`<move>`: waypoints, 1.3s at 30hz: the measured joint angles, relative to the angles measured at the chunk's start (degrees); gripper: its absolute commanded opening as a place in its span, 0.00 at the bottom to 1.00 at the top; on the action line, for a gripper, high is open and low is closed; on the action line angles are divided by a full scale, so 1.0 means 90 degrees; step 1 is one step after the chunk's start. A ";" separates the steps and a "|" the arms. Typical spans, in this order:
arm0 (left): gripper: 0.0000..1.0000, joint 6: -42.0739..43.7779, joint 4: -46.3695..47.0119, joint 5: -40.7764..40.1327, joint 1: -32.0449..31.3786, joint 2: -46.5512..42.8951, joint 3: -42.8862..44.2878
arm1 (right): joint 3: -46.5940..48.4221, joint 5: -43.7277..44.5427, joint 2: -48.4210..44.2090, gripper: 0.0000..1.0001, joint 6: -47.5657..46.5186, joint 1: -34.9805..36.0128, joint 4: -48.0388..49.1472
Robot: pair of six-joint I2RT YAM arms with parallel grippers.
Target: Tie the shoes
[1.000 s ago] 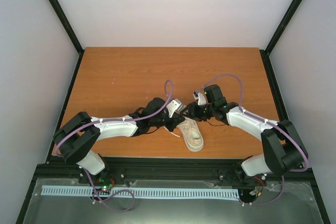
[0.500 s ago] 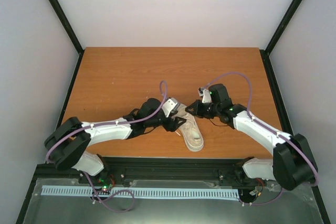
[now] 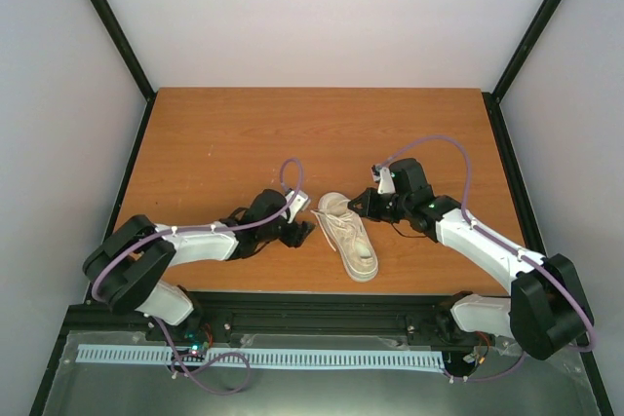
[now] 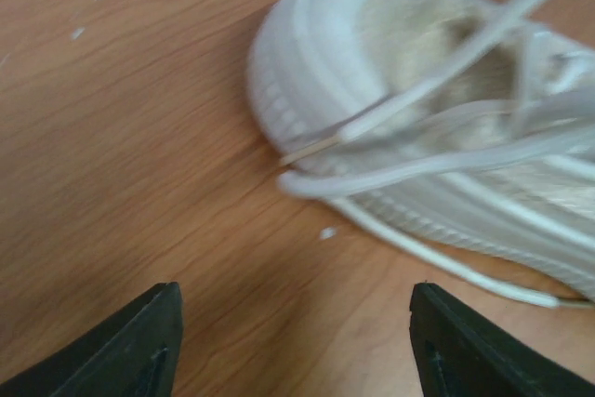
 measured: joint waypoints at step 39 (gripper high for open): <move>0.68 0.1982 0.2482 -0.0884 -0.0568 0.0559 -0.0678 | -0.0070 -0.0085 -0.0017 0.03 -0.0027 0.0000 0.0058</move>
